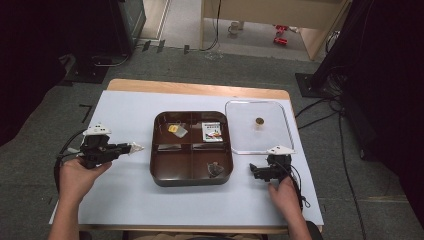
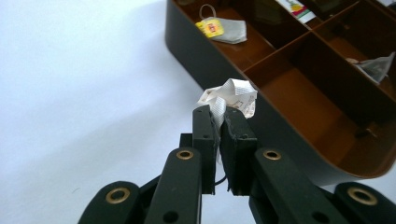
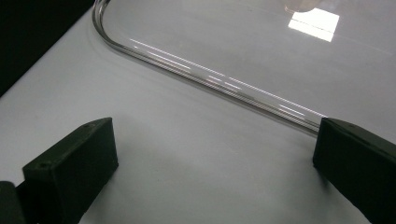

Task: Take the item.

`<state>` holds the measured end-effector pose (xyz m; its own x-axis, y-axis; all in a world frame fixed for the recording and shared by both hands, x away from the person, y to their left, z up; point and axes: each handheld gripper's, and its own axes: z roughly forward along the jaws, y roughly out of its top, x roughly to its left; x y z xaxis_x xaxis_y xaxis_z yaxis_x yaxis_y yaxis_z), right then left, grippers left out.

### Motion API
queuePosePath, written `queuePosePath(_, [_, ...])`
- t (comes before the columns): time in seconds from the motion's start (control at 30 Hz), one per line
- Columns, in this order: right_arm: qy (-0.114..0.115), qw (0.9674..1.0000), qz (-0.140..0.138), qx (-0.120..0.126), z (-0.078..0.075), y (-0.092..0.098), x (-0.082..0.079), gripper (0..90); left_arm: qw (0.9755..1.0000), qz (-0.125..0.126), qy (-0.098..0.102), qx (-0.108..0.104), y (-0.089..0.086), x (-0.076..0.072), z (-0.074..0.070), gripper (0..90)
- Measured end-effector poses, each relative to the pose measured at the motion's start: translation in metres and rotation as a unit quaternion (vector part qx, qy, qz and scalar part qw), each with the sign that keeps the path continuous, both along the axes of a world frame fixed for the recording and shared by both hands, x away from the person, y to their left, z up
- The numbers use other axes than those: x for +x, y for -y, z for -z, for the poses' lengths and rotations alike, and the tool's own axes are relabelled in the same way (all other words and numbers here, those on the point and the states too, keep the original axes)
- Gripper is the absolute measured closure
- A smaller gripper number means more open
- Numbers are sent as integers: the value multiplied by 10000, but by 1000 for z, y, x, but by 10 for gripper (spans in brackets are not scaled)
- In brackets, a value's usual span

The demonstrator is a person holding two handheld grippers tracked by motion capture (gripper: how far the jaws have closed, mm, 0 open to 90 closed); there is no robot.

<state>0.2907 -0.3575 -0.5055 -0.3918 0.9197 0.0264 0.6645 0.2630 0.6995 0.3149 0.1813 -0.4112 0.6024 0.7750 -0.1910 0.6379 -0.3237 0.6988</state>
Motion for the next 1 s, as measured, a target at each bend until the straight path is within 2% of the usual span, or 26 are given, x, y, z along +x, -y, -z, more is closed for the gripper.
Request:
queuePosePath(0.2, [7, 10000, 3, 2, 0, 0, 0, 0, 10000, 5, -49, 26, 0, 8, 7, 853])
queuePosePath(0.43, [13, 10000, 4, 5, 0, 0, 0, 0, 9997, -81, -195, 101, -2, 20, 19, 853])
queuePosePath(0.63, [13, 10000, 6, 1, 0, 0, 0, 0, 9994, -102, -247, 225, -2, 29, 30, 850])
queuePosePath(0.77, [13, 10000, 9, 0, 0, 0, -1, 0, 9984, -130, -437, 320, -2, 35, 37, 851])
queuePosePath(0.9, [16, 10000, 10, -2, 0, -1, -1, 0, 9980, -142, -503, 362, -2, 38, 41, 851])
queuePosePath(1.0, [17, 10000, 9, -3, 0, -1, -1, 0, 9972, -123, -572, 469, -1, 40, 45, 850])
